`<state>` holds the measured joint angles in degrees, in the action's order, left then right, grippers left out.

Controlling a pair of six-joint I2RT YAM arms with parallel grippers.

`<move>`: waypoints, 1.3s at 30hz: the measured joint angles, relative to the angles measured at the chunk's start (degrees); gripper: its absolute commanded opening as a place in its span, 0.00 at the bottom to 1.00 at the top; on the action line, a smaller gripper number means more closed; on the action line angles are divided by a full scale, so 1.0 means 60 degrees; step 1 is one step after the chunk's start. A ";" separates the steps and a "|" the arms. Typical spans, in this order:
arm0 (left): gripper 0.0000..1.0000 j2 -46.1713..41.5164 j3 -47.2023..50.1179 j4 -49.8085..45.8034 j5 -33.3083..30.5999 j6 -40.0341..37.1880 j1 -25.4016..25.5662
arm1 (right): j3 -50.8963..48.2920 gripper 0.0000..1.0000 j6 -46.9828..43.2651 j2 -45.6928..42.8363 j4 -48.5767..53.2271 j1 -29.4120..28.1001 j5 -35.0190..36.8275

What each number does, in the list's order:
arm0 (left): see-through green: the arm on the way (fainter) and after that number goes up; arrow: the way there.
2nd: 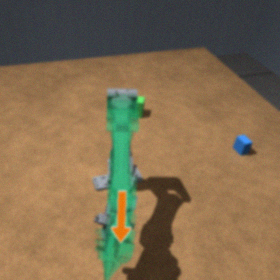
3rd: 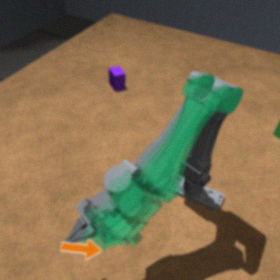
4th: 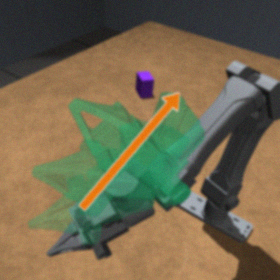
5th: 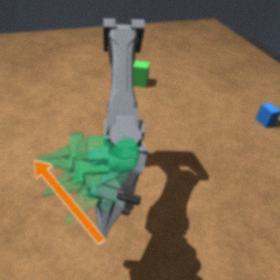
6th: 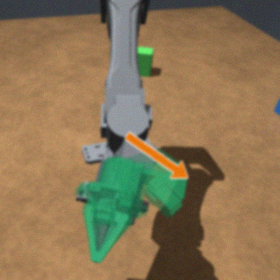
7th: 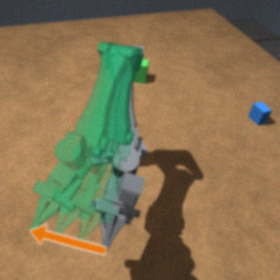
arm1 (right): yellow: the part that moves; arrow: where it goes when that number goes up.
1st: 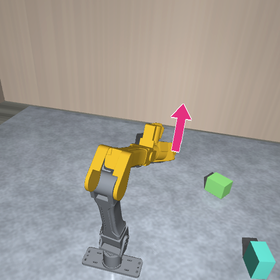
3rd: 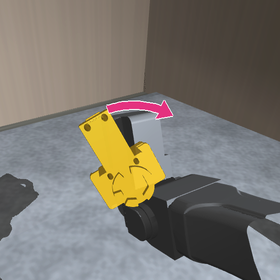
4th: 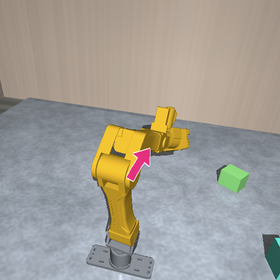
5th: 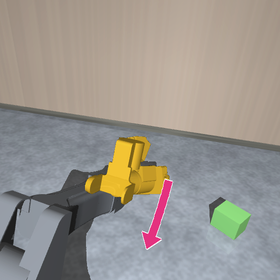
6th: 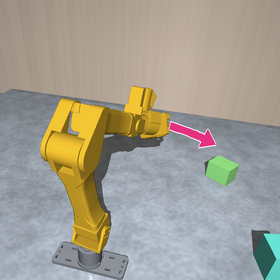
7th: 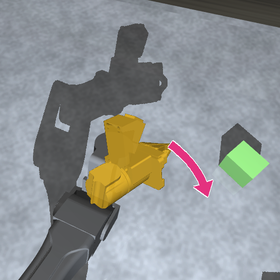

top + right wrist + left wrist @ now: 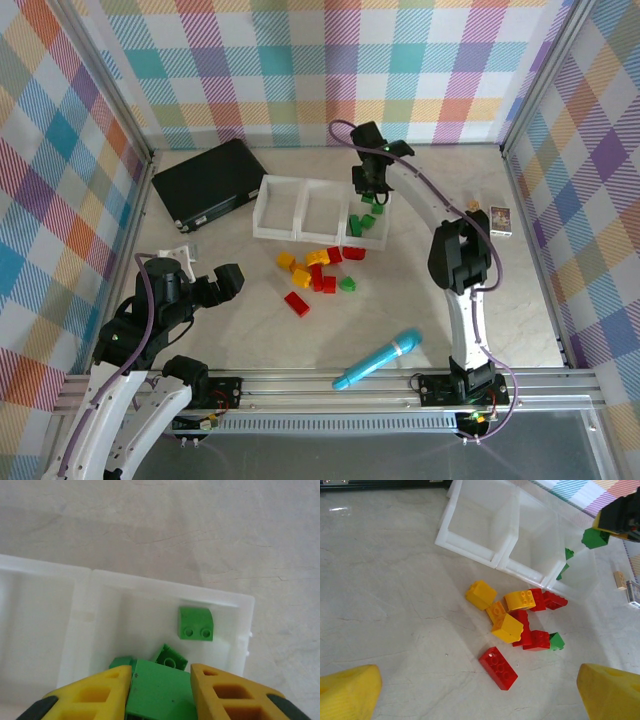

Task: Sort the legos into containers by color
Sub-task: Place the lego in the container, then pick up the lego from the center of the table.

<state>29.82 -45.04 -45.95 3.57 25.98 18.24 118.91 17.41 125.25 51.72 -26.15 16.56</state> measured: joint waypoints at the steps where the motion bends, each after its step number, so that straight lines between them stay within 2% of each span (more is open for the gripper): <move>1: 1.00 0.0000 0.0000 0.0000 0.0000 0.0000 0.0000 | 0.0091 0.33 -0.0033 0.0160 0.0040 0.0022 -0.0047; 10: 1.00 0.0084 0.0000 0.0000 0.0004 0.0000 0.0004 | 0.0273 0.47 -0.0055 0.0597 0.0182 0.0036 -0.0357; 15: 1.00 0.0120 0.0000 0.0000 0.0036 0.0000 0.0004 | 0.0273 0.63 -0.0040 0.0594 0.0277 0.0036 -0.0565; 20: 1.00 0.0149 0.0000 0.0000 0.0219 -0.0007 0.0011 | -0.0157 0.68 -0.0055 0.0120 0.0342 0.0036 -0.0900; 27: 1.00 0.0273 0.0000 0.0007 0.0525 -0.0011 0.0022 | -0.3016 0.74 0.0350 -0.2728 -0.0168 -0.0069 -0.1861; 31: 1.00 0.0350 0.0000 0.0011 0.0590 -0.0011 0.0058 | -0.4819 0.74 0.0484 -0.4313 -0.0769 -0.0572 -0.2350; 34: 1.00 0.0419 0.0000 0.0036 0.0667 -0.0011 0.0073 | -0.6084 0.74 0.0375 -0.4972 -0.1330 -0.1115 -0.2616; 39: 1.00 0.0448 0.0000 0.0208 0.0729 -0.0011 0.0080 | -0.7599 0.74 -0.0280 -0.5187 -0.1614 -0.1596 -0.2991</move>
<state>32.51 -45.04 -44.71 7.94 25.91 18.72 73.32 15.73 94.13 42.04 -35.73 -1.39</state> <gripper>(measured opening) 0.996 0.738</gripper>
